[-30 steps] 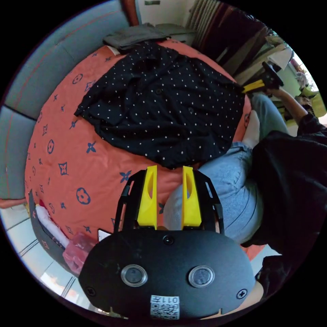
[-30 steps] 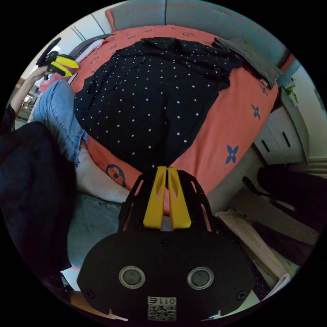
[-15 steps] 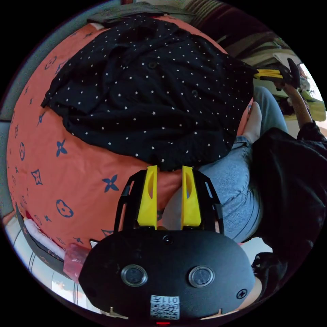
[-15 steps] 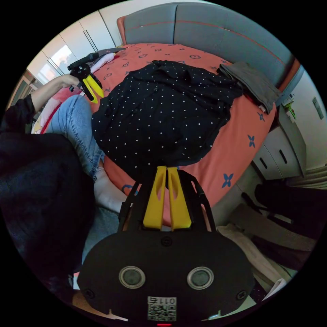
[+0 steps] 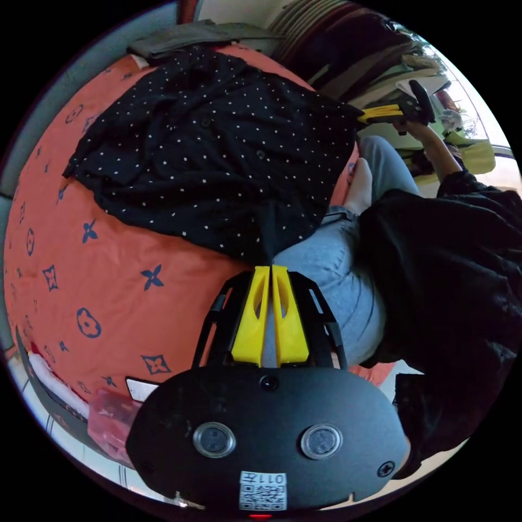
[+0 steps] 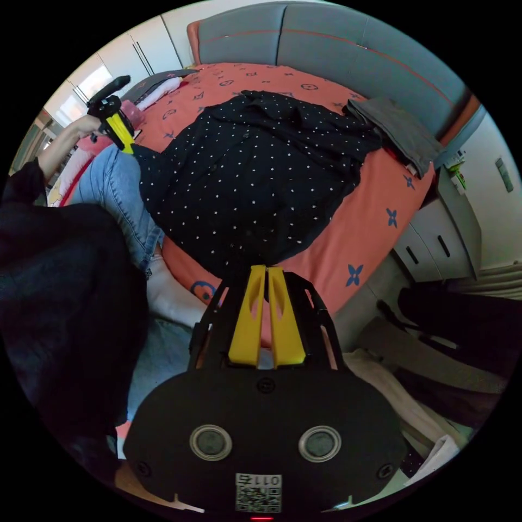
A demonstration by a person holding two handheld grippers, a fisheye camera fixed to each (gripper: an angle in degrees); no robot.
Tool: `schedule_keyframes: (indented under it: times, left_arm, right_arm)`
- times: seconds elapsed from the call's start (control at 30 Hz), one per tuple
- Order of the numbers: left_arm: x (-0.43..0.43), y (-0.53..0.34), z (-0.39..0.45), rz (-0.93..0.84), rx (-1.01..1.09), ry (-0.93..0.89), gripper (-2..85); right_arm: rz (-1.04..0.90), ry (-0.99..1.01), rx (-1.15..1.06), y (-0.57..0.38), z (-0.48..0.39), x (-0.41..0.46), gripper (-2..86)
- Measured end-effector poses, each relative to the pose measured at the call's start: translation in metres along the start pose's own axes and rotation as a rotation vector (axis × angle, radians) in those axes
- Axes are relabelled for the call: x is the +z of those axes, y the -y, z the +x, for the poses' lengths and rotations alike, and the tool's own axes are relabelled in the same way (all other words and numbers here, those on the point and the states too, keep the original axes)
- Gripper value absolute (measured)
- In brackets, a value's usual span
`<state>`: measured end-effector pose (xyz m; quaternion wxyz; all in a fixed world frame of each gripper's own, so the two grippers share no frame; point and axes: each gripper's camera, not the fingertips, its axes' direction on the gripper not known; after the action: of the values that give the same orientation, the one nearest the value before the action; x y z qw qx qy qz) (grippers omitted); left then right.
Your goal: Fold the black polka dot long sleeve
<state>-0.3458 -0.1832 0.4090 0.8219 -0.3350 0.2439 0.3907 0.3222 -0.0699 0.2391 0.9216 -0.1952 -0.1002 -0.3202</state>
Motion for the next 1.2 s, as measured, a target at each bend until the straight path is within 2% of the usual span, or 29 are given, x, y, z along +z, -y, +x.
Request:
schedule_keyframes:
  times: [0.13, 0.2, 0.43, 0.7, 0.97, 1.03, 1.13, 1.2]
  left_arm:
    - [-0.041, -0.034, -0.012, 0.166, -0.064, 0.042, -0.3]
    - [-0.072, -0.053, -0.041, 0.326, -0.155, 0.022, -0.3]
    - [-0.123, -0.067, -0.154, 0.566, -0.425, 0.082, -0.3]
    - [-0.11, -0.032, -0.274, 0.629, -0.547, 0.074, -0.2]
    - [-0.078, -0.023, -0.356, 0.518, -0.679, 0.234, 1.7]
    - [-0.068, -0.026, -0.37, 0.495, -0.693, 0.235, 4.3]
    - [-0.053, -0.036, -0.389, 0.423, -0.722, 0.193, 14.0]
    - [-0.045, -0.054, -0.403, 0.396, -0.729, 0.082, 18.6]
  right_arm:
    - [0.074, -0.034, 0.003, 0.014, 0.019, -0.025, 1.2]
    - [0.113, -0.113, -0.004, 0.035, 0.036, -0.041, 1.1]
    - [0.179, -0.196, 0.04, 0.133, 0.116, -0.061, 1.1]
    - [0.151, -0.163, 0.16, 0.26, 0.221, -0.022, 1.3]
    - [0.029, -0.243, 0.191, 0.326, 0.283, 0.032, 2.9]
    - [-0.04, -0.252, 0.192, 0.331, 0.295, 0.05, 4.5]
    - [-0.123, -0.178, 0.234, 0.326, 0.318, 0.071, 9.5]
    - [-0.111, -0.142, 0.257, 0.311, 0.333, 0.07, 12.4]
